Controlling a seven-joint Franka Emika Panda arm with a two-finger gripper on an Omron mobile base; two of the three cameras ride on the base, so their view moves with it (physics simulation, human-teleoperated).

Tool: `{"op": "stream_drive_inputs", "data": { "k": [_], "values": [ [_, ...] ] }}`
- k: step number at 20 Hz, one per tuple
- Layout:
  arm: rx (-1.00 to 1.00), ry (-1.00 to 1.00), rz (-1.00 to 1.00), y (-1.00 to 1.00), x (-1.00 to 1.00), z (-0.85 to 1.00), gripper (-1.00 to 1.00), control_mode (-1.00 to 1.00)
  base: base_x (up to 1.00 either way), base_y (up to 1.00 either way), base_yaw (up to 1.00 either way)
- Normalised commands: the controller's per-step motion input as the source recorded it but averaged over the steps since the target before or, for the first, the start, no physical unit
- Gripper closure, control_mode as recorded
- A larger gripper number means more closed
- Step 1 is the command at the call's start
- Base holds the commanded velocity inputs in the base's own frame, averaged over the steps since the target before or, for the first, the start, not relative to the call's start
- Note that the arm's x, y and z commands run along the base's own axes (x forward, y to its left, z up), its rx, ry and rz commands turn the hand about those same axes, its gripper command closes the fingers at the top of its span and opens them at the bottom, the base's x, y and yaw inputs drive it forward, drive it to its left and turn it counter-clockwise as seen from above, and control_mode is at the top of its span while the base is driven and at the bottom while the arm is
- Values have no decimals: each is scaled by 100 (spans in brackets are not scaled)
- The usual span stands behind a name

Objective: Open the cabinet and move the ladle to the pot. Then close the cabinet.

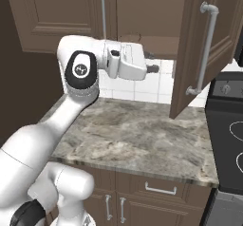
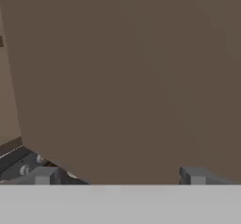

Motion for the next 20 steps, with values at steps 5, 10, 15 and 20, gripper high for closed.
{"op": "stream_drive_inputs", "data": {
  "k": [5, 10, 15, 20],
  "values": [
    [0, 0, 58, 88, 0, 0, -100, -100, 0, 0, 0],
    [4, 0, 54, 48, 0, 0, -100, -100, 0, 0, 0],
    [12, 0, 43, 20, 11, 8, -100, -100, 0, 0, 0],
    [17, 0, 18, 25, 28, 23, -100, -100, 0, 0, 0]
  ]
}}
